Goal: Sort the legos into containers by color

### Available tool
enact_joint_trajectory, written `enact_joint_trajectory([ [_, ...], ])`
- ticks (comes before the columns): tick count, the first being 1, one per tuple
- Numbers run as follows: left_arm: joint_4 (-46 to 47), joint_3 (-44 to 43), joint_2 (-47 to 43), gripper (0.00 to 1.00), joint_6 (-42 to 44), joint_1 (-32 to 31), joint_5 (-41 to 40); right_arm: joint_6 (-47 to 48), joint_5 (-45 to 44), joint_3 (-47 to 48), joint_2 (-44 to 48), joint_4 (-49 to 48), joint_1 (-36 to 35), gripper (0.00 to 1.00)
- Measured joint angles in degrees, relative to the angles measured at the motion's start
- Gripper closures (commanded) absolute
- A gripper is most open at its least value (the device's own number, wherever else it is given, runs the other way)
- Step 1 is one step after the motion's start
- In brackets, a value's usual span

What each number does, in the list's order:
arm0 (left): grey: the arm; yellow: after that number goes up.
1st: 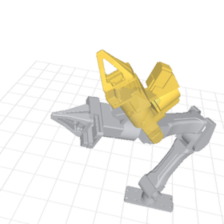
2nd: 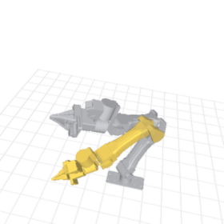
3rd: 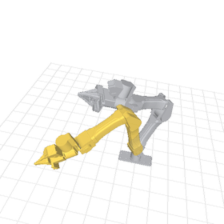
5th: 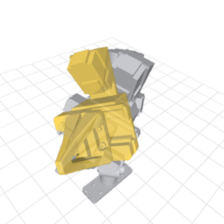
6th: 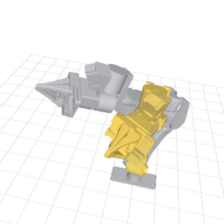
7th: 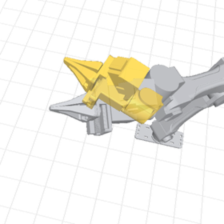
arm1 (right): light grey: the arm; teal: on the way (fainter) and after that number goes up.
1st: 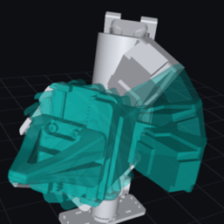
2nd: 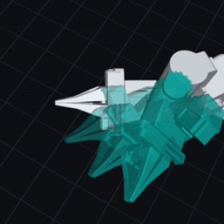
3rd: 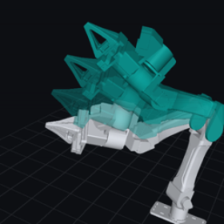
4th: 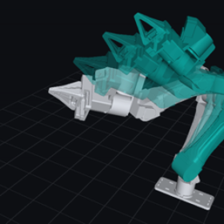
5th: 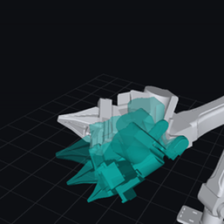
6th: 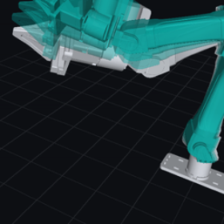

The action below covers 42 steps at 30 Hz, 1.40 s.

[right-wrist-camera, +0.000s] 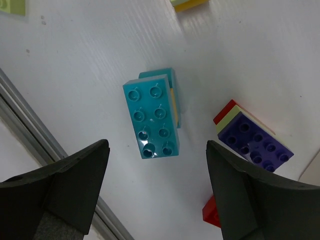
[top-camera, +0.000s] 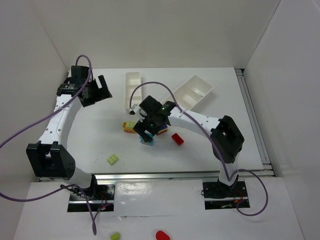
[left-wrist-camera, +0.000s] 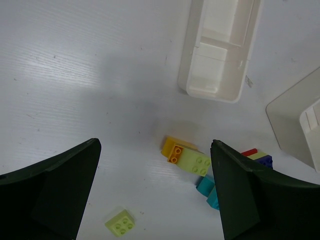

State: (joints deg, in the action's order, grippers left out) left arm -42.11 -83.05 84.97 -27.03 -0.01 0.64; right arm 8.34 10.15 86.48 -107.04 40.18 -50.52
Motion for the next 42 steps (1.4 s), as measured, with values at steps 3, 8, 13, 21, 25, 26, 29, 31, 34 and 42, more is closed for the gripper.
enact_joint_trajectory([
  [3, -0.1, -0.1, 0.0, 0.0, 0.0, 0.3, -0.2, 0.8, -0.1, 0.0, -0.1, 0.0, -0.1, 0.22],
  [8, -0.3, -0.2, 0.0, 0.0, 0.0, 0.4, -0.3, 1.6, -0.3, 0.0, -1.0, 0.0, -0.1, 0.27],
  [13, -0.3, -0.2, 0.0, 0.0, 0.0, 0.4, -0.3, 1.8, -0.7, 0.0, -2.2, -0.3, -0.4, 0.31],
  [21, -0.3, -0.2, 0.0, 0.0, 0.0, 0.4, -0.3, 1.6, -1.9, 0.0, -3.0, -0.8, -1.4, 0.48],
  [25, -0.3, -0.2, 0.0, 0.01, 0.0, 0.4, 0.0, 1.5, -2.3, 0.0, -3.0, -0.9, -1.4, 0.6],
  [26, -0.3, -0.2, 0.0, 0.01, 0.0, 0.4, 0.3, 1.6, -2.4, 0.0, -3.0, -0.9, -1.4, 0.6],
  [29, -0.3, -0.2, 0.0, 0.01, 0.0, 0.4, 1.6, 1.4, -2.7, 0.1, -3.0, -0.9, -1.4, 0.6],
  [31, -0.1, -0.2, 0.0, 0.03, 0.4, 0.4, 3.5, 1.3, -2.1, 0.2, -3.0, -0.7, -0.8, 0.63],
  [34, 0.5, -0.2, 0.0, 0.03, 3.3, 0.4, 7.1, 0.7, 1.5, 0.4, -2.3, -0.3, 1.0, 0.67],
  [42, 10.5, 6.1, -1.5, 0.04, 11.8, 0.6, 36.1, -2.1, 25.0, 0.4, 7.5, -0.2, 19.3, 0.72],
])
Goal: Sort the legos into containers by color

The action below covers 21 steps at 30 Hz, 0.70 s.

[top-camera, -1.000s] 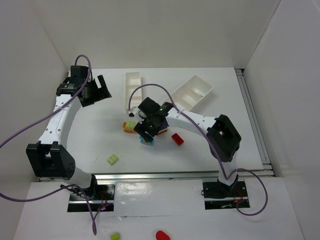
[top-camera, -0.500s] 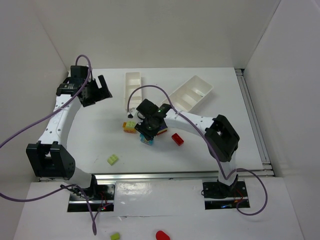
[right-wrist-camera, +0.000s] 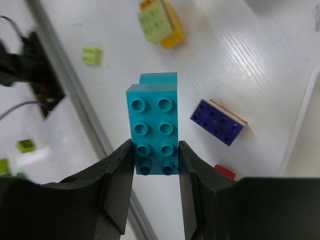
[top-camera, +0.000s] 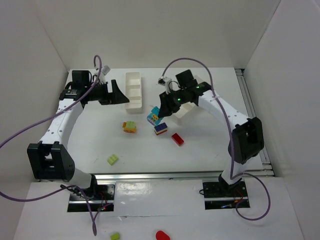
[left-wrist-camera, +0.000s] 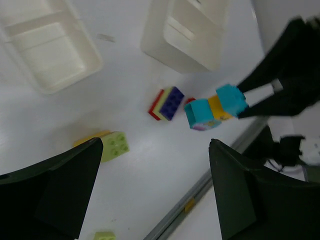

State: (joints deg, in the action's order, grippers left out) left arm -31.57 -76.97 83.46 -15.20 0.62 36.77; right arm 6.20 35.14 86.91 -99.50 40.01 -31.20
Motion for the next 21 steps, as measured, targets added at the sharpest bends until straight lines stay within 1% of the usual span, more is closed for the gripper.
enact_joint_trajectory([
  [1, 1.0, 1.3, 0.2, 0.04, 1.2, -0.4, 5.8, -0.4, 4.2, 0.0, 1.2, 0.0, 2.6, 0.72],
  [3, 2.3, 2.1, 1.3, 0.04, 3.1, -1.2, 13.6, -0.6, 9.8, 0.1, 2.1, 0.2, 5.1, 0.72],
  [5, 3.7, 2.1, 4.2, 0.04, 4.7, -3.3, 20.2, -0.5, 15.5, 0.2, 2.3, 0.6, 6.5, 0.72],
  [6, 4.1, 2.1, 5.3, 0.04, 5.3, -4.4, 22.1, -0.5, 17.6, 0.2, 2.3, 1.0, 6.9, 0.72],
  [10, 4.8, 1.9, 9.0, 0.04, 7.6, -10.1, 25.9, 0.7, 26.9, 0.3, 2.3, 3.5, 8.3, 0.72],
  [12, 4.7, 1.7, 9.8, 0.04, 8.4, -12.7, 27.1, 1.0, 29.5, 0.4, 2.3, 4.4, 8.7, 0.72],
  [15, 4.5, 0.5, 10.2, 0.07, 10.1, -14.6, 28.7, 1.2, 31.1, 0.4, 2.3, 5.5, 9.0, 0.72],
  [21, 4.5, -0.7, 10.2, 0.1, 12.3, -15.1, 32.8, 0.2, 32.2, 0.4, 2.3, 5.3, 8.6, 0.72],
])
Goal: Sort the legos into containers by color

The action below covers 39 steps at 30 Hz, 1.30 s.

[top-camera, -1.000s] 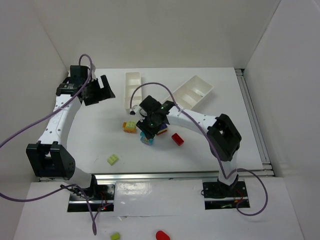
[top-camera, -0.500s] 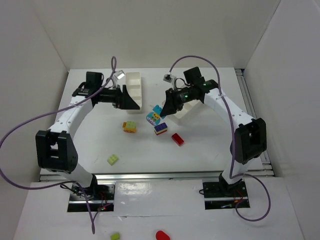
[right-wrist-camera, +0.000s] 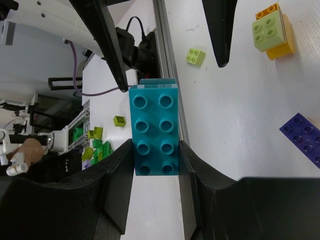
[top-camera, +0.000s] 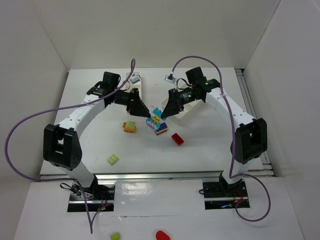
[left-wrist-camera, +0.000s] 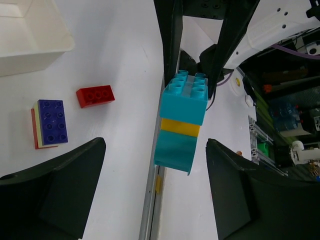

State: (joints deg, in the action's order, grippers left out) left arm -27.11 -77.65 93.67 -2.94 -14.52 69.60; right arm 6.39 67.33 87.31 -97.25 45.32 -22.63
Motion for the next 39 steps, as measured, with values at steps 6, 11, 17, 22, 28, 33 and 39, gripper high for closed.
enact_joint_trajectory([
  [6, -0.2, -0.1, 0.0, 0.14, 0.1, -1.6, 2.4, -1.9, 0.4, 0.0, 0.0, -1.2, 0.0, 0.72],
  [11, 0.3, -0.3, 0.7, 0.2, -0.2, -5.3, 2.5, -3.1, 0.5, 0.0, 0.0, -2.3, -0.1, 0.72],
  [17, 2.3, -0.3, 0.8, 0.34, -0.8, -6.1, 2.1, -3.7, 0.6, 0.0, 0.0, -2.6, -0.5, 0.72],
  [22, 4.0, -0.3, 0.8, 0.61, -2.5, -6.1, 1.9, -3.8, 0.5, -0.2, 0.0, -2.8, -0.9, 0.72],
  [28, 4.8, -0.3, 0.8, 1.0, -3.5, -5.6, 2.1, -6.3, 0.1, -2.7, 1.8, -7.3, -0.2, 0.76],
  [33, 7.6, -0.1, 0.8, 1.0, -4.2, -5.2, 2.4, -13.4, -3.5, -7.3, 7.2, -17.0, 1.9, 0.76],
  [39, 6.1, 0.2, 1.0, 1.0, -3.2, -3.7, 2.8, -21.2, -13.3, -8.4, 11.0, -25.3, 7.0, 0.75],
])
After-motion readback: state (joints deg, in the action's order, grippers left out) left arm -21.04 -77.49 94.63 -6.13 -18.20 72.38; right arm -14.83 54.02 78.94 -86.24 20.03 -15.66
